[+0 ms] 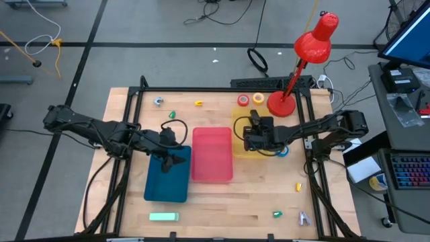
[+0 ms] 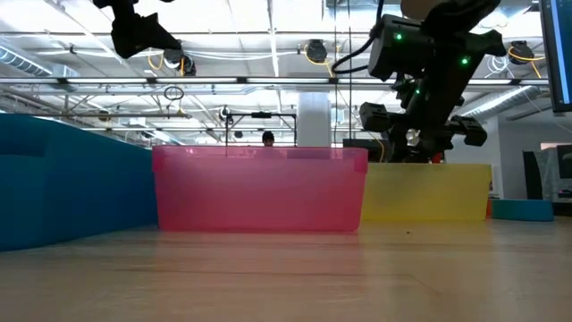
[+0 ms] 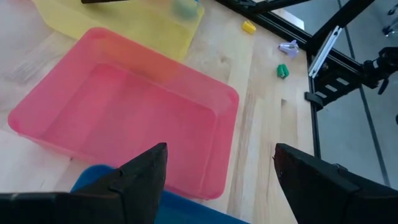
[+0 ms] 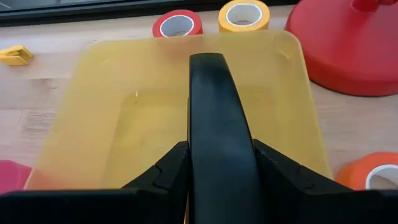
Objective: Pick and place Stapler, Stapler remover, tape
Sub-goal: Put the black stapler into the yellow bin, then put the light blue stapler into the yellow bin
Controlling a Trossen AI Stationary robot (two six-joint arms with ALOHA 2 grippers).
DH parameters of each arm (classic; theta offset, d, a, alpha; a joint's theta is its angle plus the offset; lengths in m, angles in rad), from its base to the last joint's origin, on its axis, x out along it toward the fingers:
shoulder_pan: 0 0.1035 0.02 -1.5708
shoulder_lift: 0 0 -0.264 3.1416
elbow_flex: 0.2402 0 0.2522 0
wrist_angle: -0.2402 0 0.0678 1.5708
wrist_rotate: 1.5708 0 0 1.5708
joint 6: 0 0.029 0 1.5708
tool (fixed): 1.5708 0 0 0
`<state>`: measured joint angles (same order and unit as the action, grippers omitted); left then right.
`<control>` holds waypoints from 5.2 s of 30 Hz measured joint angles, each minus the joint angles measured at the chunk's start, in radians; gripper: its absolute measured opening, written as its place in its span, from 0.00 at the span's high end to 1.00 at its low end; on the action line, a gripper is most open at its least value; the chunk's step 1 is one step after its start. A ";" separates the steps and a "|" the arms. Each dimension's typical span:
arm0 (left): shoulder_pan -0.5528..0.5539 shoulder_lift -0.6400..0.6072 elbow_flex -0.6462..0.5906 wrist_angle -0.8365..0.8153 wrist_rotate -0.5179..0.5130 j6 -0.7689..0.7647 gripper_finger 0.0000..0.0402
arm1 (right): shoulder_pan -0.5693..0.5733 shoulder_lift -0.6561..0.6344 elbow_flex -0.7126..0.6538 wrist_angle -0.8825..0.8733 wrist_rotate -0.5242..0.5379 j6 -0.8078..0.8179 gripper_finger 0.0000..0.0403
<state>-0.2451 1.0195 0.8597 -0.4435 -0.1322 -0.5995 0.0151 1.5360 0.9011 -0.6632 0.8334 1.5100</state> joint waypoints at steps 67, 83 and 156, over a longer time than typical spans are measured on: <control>-0.423 0.361 0.192 -0.125 0.401 -0.837 0.27 | 0.242 -0.880 -0.337 0.416 -0.120 -0.816 1.00; -0.624 0.666 0.471 -0.528 0.246 -0.770 0.27 | 0.242 -0.949 -0.454 0.586 -0.134 -0.816 1.00; -0.729 0.926 0.468 -0.473 0.158 -0.561 0.60 | 0.242 -0.949 -0.454 0.584 -0.132 -0.815 1.00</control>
<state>-0.9737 1.9457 1.3281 -0.9165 0.0261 -1.1607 0.2573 0.5873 0.4473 -0.0790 0.7017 0.6945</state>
